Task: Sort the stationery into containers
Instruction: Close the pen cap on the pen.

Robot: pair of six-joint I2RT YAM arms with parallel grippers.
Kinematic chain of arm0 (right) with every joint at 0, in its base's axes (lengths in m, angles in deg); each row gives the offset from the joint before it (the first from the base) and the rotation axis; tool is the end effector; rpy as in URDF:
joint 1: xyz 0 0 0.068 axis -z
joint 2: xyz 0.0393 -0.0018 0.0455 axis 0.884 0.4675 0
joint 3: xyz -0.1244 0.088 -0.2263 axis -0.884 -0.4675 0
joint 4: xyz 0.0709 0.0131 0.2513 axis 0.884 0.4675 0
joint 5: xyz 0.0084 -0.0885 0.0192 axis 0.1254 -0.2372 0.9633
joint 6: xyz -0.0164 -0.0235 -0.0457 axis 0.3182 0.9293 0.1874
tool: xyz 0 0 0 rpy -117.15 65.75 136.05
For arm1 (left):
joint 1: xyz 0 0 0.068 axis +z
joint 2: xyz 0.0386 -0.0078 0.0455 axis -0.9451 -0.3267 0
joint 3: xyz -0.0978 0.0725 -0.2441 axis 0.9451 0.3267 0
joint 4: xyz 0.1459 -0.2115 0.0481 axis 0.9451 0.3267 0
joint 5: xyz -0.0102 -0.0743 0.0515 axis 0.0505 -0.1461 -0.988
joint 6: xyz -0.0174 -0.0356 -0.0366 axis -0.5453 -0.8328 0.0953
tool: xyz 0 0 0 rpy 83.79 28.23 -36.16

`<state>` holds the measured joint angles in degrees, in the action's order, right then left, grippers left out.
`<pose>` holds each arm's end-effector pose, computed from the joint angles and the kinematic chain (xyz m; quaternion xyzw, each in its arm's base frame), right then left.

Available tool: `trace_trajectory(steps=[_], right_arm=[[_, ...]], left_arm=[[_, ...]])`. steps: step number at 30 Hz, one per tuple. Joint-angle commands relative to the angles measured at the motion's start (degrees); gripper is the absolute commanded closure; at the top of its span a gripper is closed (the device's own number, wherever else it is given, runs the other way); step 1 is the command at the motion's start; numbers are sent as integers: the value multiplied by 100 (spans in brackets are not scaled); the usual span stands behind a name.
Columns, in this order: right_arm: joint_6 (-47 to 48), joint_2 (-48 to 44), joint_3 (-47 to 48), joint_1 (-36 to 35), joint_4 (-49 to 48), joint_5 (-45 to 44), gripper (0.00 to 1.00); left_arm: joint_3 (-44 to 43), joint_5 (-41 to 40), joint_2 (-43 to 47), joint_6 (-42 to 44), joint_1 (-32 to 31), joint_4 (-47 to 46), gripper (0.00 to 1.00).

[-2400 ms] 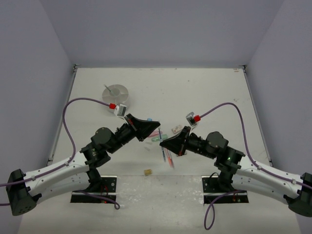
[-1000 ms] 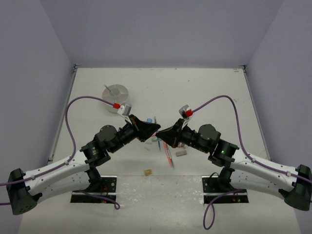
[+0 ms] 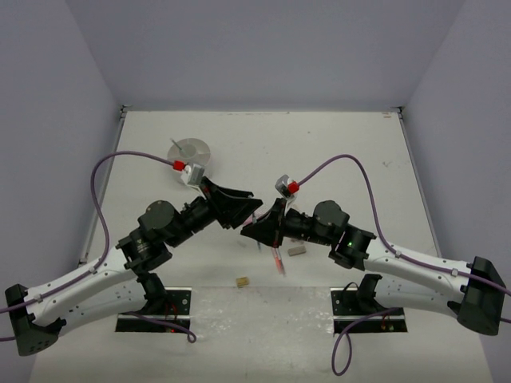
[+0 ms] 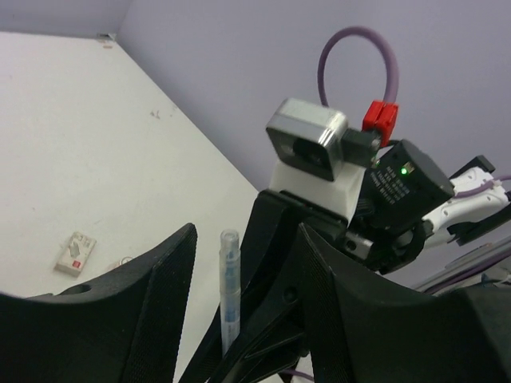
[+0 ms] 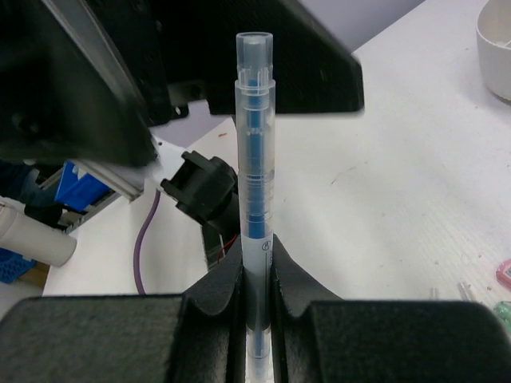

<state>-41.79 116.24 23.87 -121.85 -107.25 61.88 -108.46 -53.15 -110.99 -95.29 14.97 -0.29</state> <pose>0.1102 0.2083 0.3023 -0.2692 0.6582 0.5663 0.4167 0.1050 -0.1541 0.3446 0.0806 0.6600 -0.5532 0.5018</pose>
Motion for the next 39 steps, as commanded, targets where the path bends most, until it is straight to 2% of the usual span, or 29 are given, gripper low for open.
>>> trace_trajectory(steps=[1, 14, 18, 25, 28, 32, 39], right_arm=[[55, -49, 88, -34, -260, 193, 100], [192, -171, 226, -37, 0, 60, 100], [219, -181, 295, -39, 107, -84, 100], [272, -219, 495, -39, 370, -291, 100], [341, -238, 637, -39, 506, -322, 100], [413, -269, 743, -33, 664, -430, 100], [745, -45, 1437, 19, 1249, -1043, 100]], left_arm=[[-593, -410, -39, 361, -2, 207, 45], [-606, -257, -272, 296, -2, 230, 54], [-588, -120, -273, 241, -2, 242, 70], [-467, 93, -269, 59, -2, 233, 86], [-466, 93, -286, 61, -3, 309, 87], [-489, 93, -329, 85, -2, 403, 100], [-500, 370, -499, 191, -11, 500, 100]])
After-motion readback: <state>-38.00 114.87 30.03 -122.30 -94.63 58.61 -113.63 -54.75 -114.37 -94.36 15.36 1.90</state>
